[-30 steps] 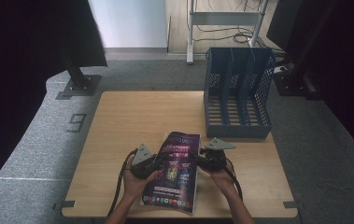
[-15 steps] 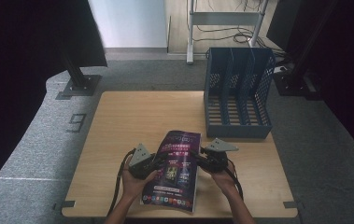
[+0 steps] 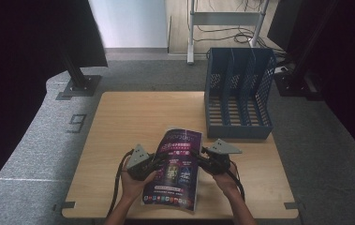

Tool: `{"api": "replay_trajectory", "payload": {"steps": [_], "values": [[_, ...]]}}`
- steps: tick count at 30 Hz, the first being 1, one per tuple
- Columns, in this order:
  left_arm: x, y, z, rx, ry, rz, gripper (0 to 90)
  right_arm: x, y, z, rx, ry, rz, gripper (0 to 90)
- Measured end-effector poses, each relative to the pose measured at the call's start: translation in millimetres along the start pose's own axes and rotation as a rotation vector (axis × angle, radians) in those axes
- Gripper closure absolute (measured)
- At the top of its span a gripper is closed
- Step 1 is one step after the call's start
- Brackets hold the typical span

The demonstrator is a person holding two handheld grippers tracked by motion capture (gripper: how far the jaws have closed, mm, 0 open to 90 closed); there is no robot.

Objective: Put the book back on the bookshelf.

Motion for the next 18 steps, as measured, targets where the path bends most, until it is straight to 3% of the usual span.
{"api": "replay_trajectory", "payload": {"steps": [18], "values": [[-1.1, 1.1, -0.7, -0.013, 0.0, 0.011, 85.2, -5.3, 4.4, -2.9, 0.001, -0.002, 0.044, 71.2]]}}
Point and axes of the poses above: each handheld gripper's, and its own axes: x roughly forward along the jaws, y roughly out of its top, z roughly to its right, the point moved 2 cm from there along x, roughly forward along the jaws, and after that the axes turned 1 degree about z, right-handed, at the moved point
